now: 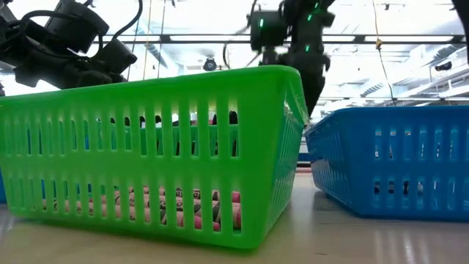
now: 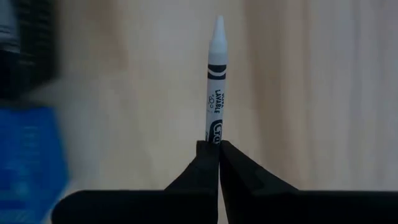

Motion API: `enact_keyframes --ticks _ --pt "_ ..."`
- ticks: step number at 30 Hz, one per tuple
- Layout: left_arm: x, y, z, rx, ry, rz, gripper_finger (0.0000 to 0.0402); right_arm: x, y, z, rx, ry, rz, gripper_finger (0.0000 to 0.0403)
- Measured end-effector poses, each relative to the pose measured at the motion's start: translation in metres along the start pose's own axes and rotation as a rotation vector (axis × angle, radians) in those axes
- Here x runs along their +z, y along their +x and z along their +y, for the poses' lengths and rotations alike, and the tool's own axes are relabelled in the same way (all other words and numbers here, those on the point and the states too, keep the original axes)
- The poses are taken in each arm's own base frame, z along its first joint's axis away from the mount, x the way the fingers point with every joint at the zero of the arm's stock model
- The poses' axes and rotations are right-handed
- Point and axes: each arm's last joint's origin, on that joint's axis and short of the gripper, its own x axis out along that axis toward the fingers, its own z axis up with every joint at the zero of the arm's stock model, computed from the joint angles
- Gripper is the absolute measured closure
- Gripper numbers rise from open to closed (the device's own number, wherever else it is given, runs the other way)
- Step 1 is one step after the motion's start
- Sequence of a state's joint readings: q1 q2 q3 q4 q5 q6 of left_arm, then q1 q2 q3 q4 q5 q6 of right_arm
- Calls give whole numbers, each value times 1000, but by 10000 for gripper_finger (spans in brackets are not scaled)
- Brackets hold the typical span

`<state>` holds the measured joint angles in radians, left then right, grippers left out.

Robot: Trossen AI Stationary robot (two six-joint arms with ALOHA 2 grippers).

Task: Sort crayons
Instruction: Put the white crayon into the right blue bin

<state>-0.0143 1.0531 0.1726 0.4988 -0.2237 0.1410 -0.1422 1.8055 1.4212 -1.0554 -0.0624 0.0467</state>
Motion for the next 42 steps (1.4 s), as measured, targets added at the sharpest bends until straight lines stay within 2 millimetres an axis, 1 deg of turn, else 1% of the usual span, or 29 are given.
enact_keyframes --ticks 5,10,14,17,24,29,32,35,37,42 --pt "0 0 0 0 -4 0 260 -9 -15 44 44 -9 -46 390" --pt "0 0 0 0 -18 0 260 -19 -16 87 57 -38 -54 390" --pt "1 0 0 1 -19 -6 260 -27 -15 115 40 -37 -76 390" --pt "2 0 0 2 -21 -17 260 -34 -15 130 34 -22 -78 390" --pt "8 0 1 13 14 -83 260 -48 -15 160 33 15 -101 389" --pt "17 -2 3 33 47 -175 260 -59 -16 178 -14 -15 -136 390" --pt "23 -3 4 55 82 -239 260 -62 -15 186 -36 -13 -189 389" --pt "29 -4 9 94 91 -297 260 -65 -11 192 -43 -5 -229 389" --pt "32 -5 14 130 95 -324 260 -67 -5 194 -30 -10 -244 389" --pt "35 -5 28 220 104 -359 260 -79 14 192 -40 -15 -186 389"
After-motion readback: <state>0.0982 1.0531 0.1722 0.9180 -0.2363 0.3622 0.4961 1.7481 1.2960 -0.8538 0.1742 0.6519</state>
